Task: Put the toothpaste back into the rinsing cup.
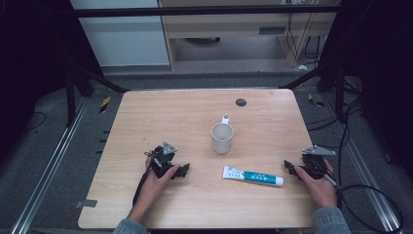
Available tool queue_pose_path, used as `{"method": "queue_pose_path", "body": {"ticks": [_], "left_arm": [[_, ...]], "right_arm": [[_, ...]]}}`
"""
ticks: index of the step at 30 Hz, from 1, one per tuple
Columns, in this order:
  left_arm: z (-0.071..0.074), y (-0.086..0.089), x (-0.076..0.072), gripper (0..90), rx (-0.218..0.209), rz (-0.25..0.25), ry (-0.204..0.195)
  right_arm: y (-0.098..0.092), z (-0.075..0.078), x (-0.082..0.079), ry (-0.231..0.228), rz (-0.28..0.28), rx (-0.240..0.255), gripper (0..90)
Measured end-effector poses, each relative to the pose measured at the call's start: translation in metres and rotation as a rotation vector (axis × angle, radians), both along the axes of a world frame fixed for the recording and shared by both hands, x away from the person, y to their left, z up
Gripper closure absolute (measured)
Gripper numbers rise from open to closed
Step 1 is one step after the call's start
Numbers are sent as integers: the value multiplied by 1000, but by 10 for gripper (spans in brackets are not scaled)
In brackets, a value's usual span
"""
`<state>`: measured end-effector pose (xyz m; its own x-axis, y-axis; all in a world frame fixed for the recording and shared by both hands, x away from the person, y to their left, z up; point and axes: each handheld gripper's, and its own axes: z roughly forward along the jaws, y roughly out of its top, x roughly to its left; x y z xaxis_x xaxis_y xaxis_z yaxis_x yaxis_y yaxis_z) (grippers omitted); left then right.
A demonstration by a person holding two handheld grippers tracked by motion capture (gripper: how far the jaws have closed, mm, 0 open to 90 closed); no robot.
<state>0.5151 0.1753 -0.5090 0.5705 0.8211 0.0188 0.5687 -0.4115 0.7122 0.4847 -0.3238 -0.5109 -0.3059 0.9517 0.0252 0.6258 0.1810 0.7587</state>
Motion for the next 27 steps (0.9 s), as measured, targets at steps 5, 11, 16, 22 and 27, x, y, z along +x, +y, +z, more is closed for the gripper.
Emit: {"method": "queue_pose_path", "body": {"ticks": [5, 11, 16, 22, 27], "left_arm": [[0, 0, 0, 0, 0, 0, 0], [0, 0, 0, 0, -1, 1, 0], [0, 0, 0, 0, 2, -1, 1], [0, 0, -1, 0, 0, 10, 1], [0, 0, -2, 0, 1, 12, 1]], "right_arm": [[-6, 2, -2, -10, -27, -15, 171], [-7, 32, -14, -94, -4, -23, 157], [6, 47, -28, -80, 119, -85, 158], [31, 67, -34, -9, 249, -159, 204], [60, 83, -27, 4, 407, -184, 229]]}}
